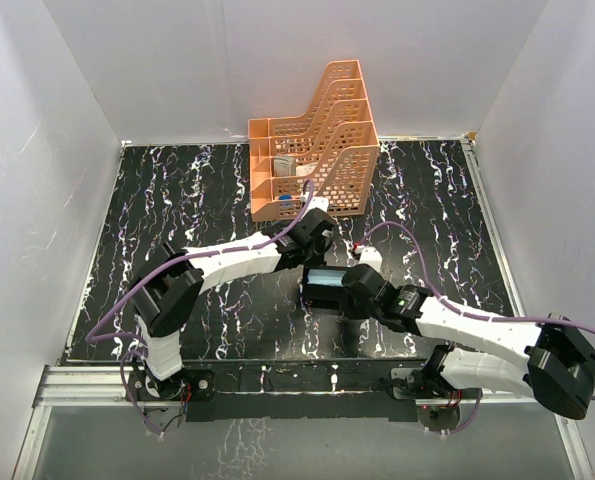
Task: Organize the sunglasses
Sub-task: Place the glasses cleaning cloth in the sunglasses case, then adjust the sunglasses case at the center of the board.
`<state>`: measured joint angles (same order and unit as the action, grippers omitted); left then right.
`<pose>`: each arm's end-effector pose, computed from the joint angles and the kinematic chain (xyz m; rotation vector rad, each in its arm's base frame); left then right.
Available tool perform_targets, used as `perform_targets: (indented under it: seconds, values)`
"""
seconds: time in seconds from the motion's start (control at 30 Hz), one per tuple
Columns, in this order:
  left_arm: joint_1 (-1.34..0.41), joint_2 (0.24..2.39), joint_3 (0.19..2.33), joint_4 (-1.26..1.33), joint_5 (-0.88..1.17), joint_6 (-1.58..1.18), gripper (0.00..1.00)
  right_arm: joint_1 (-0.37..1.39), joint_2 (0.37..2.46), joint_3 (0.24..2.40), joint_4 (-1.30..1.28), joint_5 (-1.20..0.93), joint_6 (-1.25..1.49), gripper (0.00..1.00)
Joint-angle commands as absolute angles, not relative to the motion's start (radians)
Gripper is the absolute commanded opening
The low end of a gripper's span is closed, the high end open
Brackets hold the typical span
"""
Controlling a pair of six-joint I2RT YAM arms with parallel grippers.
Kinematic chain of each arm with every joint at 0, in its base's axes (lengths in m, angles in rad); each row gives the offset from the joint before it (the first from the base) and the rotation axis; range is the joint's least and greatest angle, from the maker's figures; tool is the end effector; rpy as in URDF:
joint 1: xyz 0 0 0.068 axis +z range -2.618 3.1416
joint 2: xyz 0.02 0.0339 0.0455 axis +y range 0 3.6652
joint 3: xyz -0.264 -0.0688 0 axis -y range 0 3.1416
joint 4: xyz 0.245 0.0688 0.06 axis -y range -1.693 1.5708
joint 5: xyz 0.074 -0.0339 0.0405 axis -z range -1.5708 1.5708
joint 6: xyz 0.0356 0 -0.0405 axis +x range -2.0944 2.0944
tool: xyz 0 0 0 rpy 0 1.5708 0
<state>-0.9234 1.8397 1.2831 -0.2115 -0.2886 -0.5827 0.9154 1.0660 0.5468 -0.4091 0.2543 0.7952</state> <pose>0.2539 -0.3190 0.2144 0.2539 2.3250 -0.4300 0.1289 0.1529 0.1883 -0.0441 2.5049 0.4188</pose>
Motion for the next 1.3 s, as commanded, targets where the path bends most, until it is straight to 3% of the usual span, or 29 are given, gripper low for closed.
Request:
perform_targets:
  seconds: [0.0,0.6,1.27]
  values:
    - [-0.913,1.837,1.311,-0.199,-0.309,-0.560,0.00,0.922,1.097,0.530,-0.326,0.260,0.826,0.00]
    - [-0.904,1.924,1.305,-0.179,-0.262,-0.558,0.00,0.911,1.165,0.529,-0.304,0.368,0.838,0.00]
    - [-0.920,1.837,1.210,-0.195,-0.218,-0.604,0.00,0.739,1.245,0.578,-0.250,0.371,0.727,0.00]
